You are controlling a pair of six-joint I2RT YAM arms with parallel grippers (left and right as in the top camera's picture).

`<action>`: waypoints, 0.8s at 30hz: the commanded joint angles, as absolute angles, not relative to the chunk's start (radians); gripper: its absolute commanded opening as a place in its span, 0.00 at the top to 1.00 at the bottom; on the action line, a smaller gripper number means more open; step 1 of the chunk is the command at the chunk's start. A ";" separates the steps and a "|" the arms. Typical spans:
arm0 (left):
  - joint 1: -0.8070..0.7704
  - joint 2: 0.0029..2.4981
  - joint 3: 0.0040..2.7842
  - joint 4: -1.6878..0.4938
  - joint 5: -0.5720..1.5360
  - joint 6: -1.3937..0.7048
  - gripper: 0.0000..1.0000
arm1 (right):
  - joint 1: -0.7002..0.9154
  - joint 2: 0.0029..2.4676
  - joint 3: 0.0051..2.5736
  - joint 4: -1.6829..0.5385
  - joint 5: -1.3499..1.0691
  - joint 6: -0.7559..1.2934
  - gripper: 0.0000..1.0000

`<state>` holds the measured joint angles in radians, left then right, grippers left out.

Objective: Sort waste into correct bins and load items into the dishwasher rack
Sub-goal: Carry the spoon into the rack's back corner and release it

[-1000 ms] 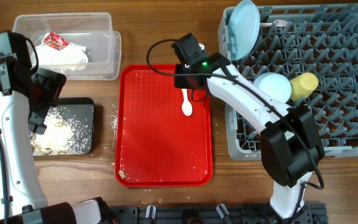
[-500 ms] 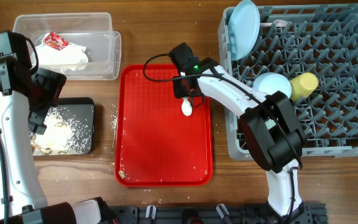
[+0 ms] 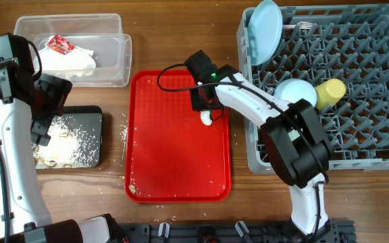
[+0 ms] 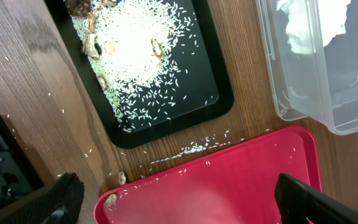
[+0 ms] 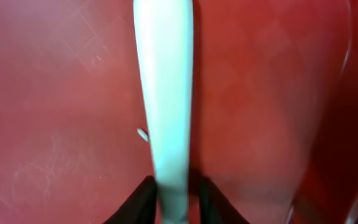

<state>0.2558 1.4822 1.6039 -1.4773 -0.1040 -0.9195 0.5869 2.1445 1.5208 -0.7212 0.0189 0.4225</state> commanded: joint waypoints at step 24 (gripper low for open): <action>0.262 1.474 1.614 -1.478 -0.106 -0.921 0.00 | 0.086 1.734 1.711 -0.882 -0.066 0.176 0.87</action>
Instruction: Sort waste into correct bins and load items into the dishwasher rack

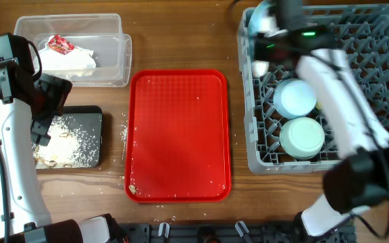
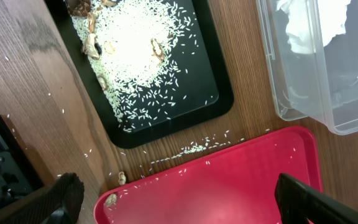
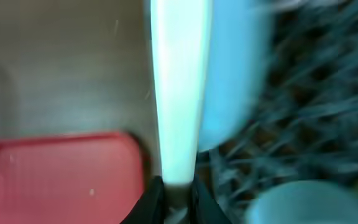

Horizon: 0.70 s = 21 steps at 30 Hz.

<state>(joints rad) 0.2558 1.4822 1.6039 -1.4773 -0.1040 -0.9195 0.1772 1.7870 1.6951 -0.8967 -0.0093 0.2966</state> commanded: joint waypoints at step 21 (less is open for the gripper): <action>0.262 1.474 1.614 -1.478 -0.106 -0.921 0.00 | -0.077 2.007 1.706 -0.644 0.181 0.000 0.82</action>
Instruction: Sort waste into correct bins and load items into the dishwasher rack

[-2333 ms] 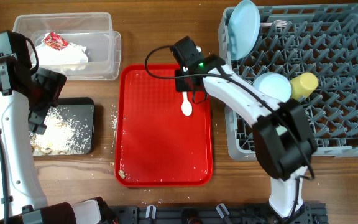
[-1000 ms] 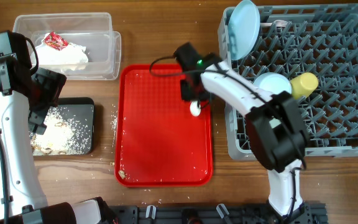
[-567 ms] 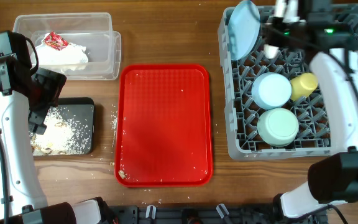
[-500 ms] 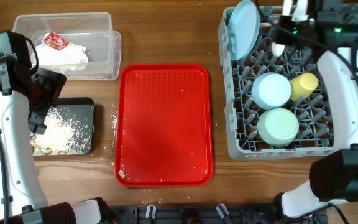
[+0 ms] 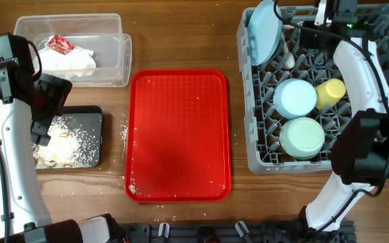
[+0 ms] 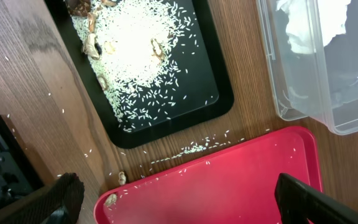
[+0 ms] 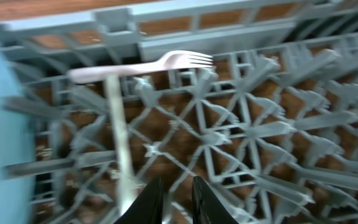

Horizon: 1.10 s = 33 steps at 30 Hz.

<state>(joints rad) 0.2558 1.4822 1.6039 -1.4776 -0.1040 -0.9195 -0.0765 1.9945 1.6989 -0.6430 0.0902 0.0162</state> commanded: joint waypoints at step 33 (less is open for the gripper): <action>0.262 1.474 1.614 -1.478 -0.106 -0.921 0.00 | -0.076 0.873 0.870 -0.810 -0.166 0.793 0.00</action>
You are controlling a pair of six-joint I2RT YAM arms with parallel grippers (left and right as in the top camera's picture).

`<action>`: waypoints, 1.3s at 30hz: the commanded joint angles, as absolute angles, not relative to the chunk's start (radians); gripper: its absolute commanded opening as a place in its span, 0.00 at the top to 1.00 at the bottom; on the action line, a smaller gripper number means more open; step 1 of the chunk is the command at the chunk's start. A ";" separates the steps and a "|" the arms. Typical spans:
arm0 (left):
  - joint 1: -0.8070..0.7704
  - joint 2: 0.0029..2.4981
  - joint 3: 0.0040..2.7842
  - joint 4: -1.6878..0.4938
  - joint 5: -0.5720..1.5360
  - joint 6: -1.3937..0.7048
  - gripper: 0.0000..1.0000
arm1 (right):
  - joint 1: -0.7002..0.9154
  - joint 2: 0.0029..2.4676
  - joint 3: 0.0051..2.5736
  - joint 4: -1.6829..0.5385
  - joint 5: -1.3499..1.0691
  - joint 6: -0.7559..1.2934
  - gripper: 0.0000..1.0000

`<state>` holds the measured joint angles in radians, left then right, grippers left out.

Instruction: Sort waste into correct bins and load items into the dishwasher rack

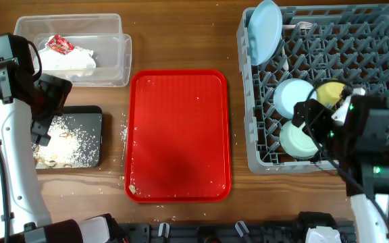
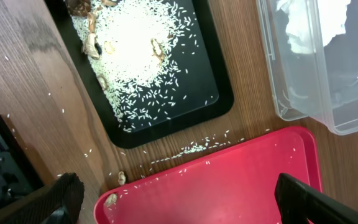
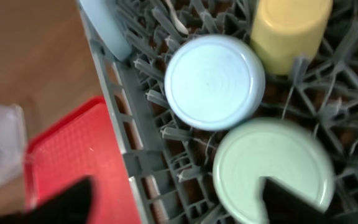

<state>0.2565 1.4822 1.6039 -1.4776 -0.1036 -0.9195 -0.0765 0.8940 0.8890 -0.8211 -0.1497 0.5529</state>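
The red tray (image 1: 181, 135) holds only rice grains and a small food scrap (image 1: 132, 190). In the grey dishwasher rack (image 1: 377, 40) stand a blue plate (image 1: 263, 30), a blue bowl (image 3: 215, 81), a green bowl (image 3: 272, 168) and a yellow cup (image 3: 291, 31). A fork (image 1: 302, 27) and a white spoon (image 1: 285, 63) lie beside the plate. My right gripper (image 3: 179, 205) hangs open and empty above the rack's front left, over the bowls. Also open and empty, my left gripper (image 2: 179, 205) hovers above the red tray's corner by the black tray (image 2: 222, 93) of rice.
A clear plastic bin (image 1: 123, 61) with white paper and a red wrapper (image 1: 61, 44) stands at the back left. Loose rice is scattered on the wood between the black tray and the red tray. The rack fills the right side of the table.
My right gripper was nearly shut at the rack's far back by the fork. Now it is wide open and nearer the front, over the bowls. The left arm has not moved.
My right gripper was shut on the white spoon on the red tray. Then it held the spoon beside the blue plate at the rack's back left. Then the spoon lay in the rack near the fork. Now the gripper is open over the bowls, and the tray holds only crumbs.
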 commanded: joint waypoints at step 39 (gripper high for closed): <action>0.262 1.474 1.614 -1.478 -0.106 -0.921 0.00 | -0.076 0.556 0.627 -0.583 0.128 1.228 0.00</action>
